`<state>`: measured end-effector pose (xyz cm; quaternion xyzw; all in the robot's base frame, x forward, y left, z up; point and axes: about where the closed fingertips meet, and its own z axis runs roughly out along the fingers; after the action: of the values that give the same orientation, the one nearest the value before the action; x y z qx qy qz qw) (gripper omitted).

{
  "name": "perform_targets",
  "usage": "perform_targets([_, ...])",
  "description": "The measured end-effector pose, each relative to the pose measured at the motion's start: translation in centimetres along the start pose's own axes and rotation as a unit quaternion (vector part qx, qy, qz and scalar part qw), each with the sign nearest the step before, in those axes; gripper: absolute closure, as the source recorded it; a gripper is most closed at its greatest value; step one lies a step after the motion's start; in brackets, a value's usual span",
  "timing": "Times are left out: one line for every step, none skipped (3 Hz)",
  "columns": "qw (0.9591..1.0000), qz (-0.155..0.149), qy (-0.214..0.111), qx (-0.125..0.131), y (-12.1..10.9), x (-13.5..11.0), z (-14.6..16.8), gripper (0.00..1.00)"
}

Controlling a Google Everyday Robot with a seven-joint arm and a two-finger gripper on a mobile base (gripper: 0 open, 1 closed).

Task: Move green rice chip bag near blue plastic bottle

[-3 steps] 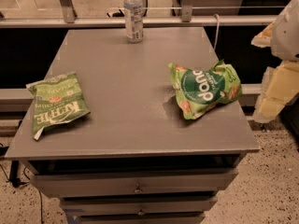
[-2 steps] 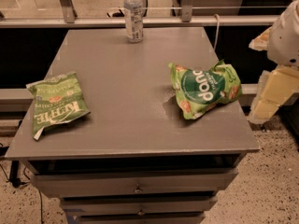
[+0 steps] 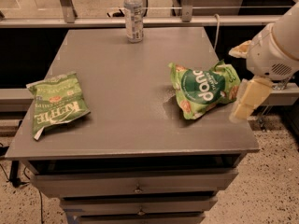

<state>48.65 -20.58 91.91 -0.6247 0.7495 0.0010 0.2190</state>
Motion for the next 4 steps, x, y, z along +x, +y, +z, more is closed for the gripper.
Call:
perform_targets([0.9987,-0.041,-0.029,-0.004,-0.8,-1.3,3.2,0.00])
perform_targets([0.9964,-0.069,-0.047,-0.014,-1.1,-2.3,6.5,0.00])
perform_targets([0.9942,-0.091,-0.054,-0.020,-1.2,-3.1,9.4,0.18])
perform_targets([0.9932,-0.100,-0.055,-0.021,-1.5,-3.2,10.7,0.41])
